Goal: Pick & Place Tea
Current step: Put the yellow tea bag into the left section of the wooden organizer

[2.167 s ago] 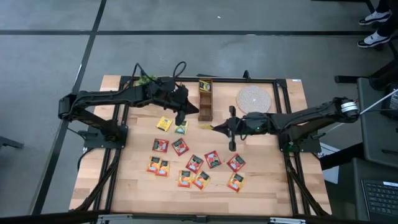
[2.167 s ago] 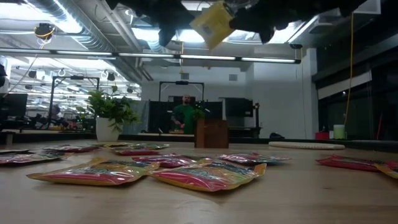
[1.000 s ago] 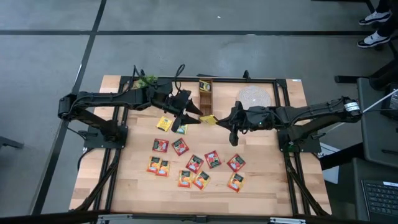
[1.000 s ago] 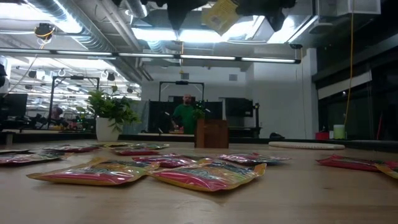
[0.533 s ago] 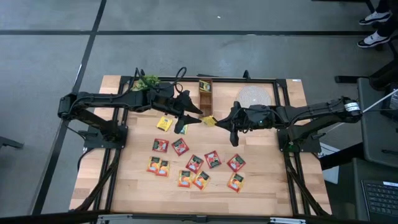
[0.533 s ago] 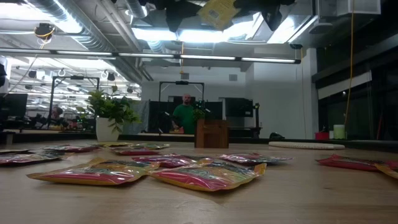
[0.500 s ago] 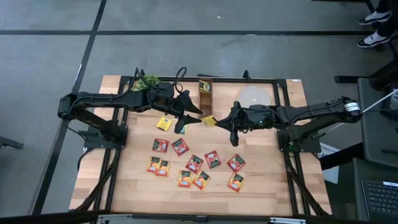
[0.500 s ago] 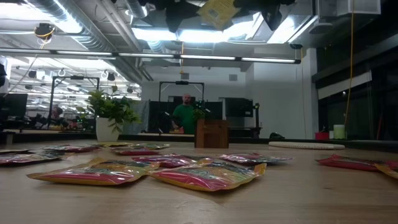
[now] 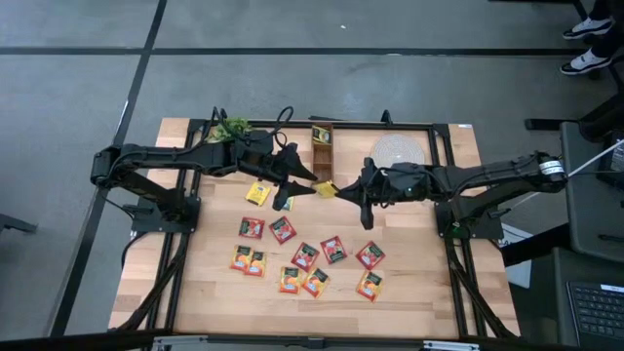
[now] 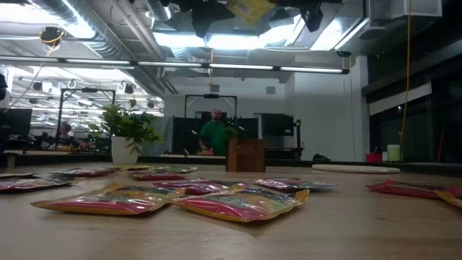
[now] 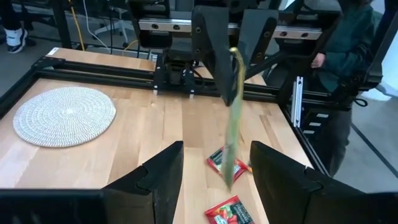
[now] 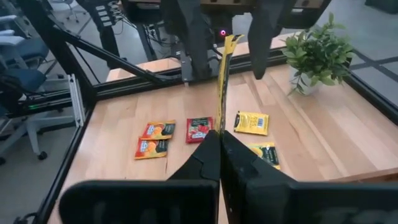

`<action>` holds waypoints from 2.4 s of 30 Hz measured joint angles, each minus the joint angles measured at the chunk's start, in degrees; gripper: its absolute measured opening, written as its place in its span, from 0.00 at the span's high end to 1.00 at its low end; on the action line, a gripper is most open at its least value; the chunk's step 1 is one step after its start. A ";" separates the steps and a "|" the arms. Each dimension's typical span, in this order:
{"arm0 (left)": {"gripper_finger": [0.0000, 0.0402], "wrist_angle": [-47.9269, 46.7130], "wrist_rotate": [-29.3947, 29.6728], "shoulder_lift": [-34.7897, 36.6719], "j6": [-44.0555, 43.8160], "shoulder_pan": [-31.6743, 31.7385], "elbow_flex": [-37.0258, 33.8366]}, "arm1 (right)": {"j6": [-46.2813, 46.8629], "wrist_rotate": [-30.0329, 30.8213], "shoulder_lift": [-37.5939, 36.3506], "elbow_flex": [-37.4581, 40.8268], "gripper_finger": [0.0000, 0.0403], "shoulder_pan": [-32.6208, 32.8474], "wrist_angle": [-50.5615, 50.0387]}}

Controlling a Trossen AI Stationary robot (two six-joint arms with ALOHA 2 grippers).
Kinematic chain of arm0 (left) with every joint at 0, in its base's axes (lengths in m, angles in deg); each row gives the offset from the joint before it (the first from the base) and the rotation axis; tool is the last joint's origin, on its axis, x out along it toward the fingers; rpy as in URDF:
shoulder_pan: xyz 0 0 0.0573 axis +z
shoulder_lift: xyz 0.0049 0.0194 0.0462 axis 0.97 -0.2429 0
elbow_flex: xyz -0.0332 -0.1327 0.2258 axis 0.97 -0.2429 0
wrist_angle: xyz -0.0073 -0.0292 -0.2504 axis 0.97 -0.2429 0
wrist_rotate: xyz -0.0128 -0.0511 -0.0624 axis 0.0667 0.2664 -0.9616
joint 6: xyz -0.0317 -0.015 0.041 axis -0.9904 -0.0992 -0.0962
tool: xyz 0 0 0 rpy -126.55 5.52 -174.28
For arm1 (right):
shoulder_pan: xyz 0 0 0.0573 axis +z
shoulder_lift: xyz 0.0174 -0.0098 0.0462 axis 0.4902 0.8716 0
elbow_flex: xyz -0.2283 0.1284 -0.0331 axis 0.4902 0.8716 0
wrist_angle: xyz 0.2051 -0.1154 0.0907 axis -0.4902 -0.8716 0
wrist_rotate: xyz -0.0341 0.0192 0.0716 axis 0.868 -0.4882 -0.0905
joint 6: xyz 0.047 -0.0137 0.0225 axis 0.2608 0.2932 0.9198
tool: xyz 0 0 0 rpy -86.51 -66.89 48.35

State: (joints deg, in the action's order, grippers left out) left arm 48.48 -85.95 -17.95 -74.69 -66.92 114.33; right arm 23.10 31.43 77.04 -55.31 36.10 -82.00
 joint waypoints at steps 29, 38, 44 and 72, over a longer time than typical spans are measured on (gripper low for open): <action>0.99 1.70 -14.47 -0.44 -7.99 4.18 0.04 | -0.33 0.02 -4.02 0.07 0.80 0.37 6.03; 0.99 12.30 -33.13 -0.22 -23.66 10.11 0.02 | -6.76 0.09 -8.54 0.04 0.61 0.19 6.05; 0.99 17.47 -46.28 -0.22 -37.47 12.92 0.02 | -7.84 0.11 -8.50 0.04 0.53 -1.12 5.92; 0.99 40.97 -46.05 -0.02 -88.04 11.36 0.02 | -43.04 -3.82 -8.45 0.00 0.51 -2.89 14.82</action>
State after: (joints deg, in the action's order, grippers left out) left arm 89.46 -131.99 -17.97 -162.73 -55.56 114.35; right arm -19.95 27.61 68.59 -55.31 33.21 -67.18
